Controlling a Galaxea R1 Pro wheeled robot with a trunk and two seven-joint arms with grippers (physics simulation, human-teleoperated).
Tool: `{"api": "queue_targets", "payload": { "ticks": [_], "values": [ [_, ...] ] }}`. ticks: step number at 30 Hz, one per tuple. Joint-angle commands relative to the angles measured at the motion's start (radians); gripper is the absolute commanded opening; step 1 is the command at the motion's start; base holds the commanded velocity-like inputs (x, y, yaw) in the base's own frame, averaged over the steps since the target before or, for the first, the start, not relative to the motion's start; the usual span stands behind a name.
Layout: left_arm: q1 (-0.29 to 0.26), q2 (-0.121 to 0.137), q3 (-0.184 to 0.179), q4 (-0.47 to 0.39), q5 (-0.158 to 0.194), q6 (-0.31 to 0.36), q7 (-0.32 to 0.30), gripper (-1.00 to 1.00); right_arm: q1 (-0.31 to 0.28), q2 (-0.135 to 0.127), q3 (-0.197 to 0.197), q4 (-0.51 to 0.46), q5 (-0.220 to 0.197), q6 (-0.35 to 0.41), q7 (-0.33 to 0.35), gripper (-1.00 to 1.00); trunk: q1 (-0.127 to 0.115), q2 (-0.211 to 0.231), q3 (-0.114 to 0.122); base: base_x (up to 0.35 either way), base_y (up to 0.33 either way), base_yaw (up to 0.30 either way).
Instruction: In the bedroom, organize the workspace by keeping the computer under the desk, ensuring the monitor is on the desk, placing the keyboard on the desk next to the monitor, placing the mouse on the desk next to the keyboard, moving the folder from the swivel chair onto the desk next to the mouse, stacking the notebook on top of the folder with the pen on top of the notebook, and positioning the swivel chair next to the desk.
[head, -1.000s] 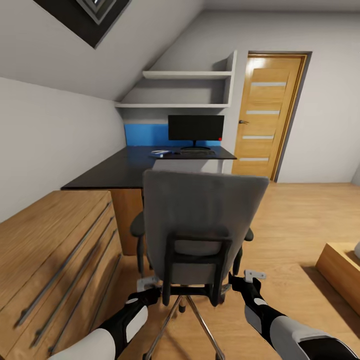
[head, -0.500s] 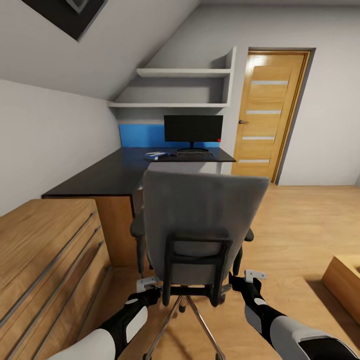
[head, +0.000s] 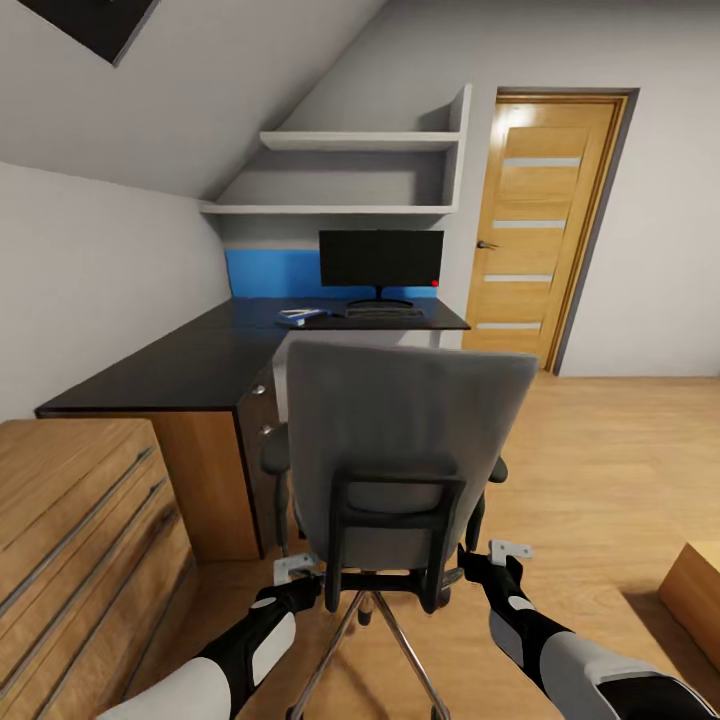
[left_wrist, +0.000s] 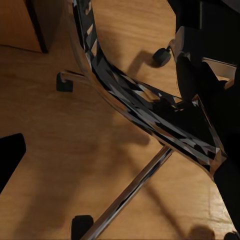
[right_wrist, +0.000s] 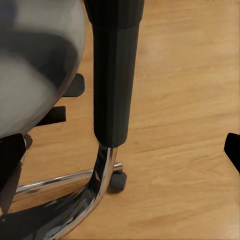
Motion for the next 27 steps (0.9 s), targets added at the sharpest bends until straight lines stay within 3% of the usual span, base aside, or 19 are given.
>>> {"api": "queue_targets", "payload": {
  "ticks": [1,20,27],
  "values": [
    [-0.001,0.000,-0.014,-0.001,0.013,0.003,0.007,1.00,-0.001,0.000,0.017,0.000,-0.003,-0.001,-0.001,1.00,0.001,0.000,-0.001,0.320,-0.138,0.000],
    [-0.001,-0.001,-0.015,0.008,0.012,0.003,0.007,1.00,-0.001,-0.001,0.017,0.000,-0.003,-0.003,-0.001,1.00,0.001,0.000,-0.001,0.320,-0.138,0.000],
    [-0.001,-0.002,-0.015,0.008,0.012,0.003,0.007,1.00,-0.001,-0.001,0.017,0.009,-0.003,-0.059,-0.001,1.00,0.001,0.000,-0.001,0.320,-0.138,0.000]
  ]
}}
